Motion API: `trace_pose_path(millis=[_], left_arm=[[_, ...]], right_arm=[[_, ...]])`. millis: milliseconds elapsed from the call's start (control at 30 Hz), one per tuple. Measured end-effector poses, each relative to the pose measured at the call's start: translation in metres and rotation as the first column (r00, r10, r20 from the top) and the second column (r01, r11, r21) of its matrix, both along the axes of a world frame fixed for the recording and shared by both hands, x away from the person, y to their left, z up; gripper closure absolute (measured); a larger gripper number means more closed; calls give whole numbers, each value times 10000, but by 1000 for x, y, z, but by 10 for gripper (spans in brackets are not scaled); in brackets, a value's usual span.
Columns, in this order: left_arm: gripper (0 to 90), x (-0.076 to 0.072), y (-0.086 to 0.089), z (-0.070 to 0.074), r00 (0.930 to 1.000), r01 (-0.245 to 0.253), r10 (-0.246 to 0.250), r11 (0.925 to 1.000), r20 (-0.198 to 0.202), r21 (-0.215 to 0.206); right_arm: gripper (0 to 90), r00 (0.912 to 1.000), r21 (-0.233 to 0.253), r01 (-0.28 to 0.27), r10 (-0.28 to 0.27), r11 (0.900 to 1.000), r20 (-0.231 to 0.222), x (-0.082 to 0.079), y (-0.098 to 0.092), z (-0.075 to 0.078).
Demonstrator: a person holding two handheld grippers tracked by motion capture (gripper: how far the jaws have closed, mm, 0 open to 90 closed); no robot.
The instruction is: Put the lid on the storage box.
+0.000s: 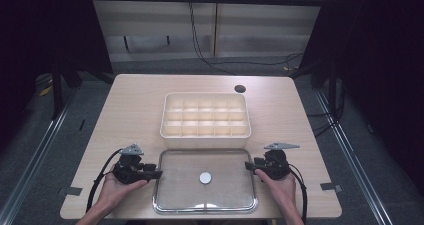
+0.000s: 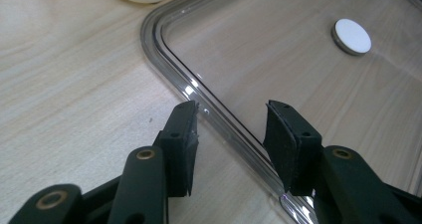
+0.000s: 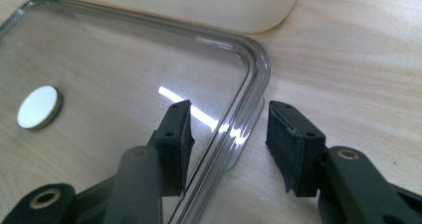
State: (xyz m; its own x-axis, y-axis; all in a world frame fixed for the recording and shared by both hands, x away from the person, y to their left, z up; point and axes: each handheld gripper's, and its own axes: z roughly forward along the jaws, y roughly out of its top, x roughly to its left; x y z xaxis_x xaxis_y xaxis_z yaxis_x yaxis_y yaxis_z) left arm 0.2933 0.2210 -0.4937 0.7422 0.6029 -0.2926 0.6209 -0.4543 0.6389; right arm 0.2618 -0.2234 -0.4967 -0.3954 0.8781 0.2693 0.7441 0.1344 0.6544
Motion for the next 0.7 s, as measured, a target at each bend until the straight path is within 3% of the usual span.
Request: trace_pose_path(millis=[133,300,500,700], left_arm=[[584,-2,-3,0,9999,122,-124,9999,115,110],[607,-3,-3,-1,9996,129,-134,9998,257,182],[629,-4,-5,-1,9991,92,-103,9996,423,249],[632,-4,-5,-1,9988,138,-150,9996,473,250]], right_arm=[[513,9996,-336,241,-237,9991,124,0,2,-1],[548,9994,-297,276,-271,9992,199,0,2,-2],[572,9993,142,365,-366,9992,28,0,4,-3],[571,9966,1089,791,-761,9909,-309,1,-3,-5]])
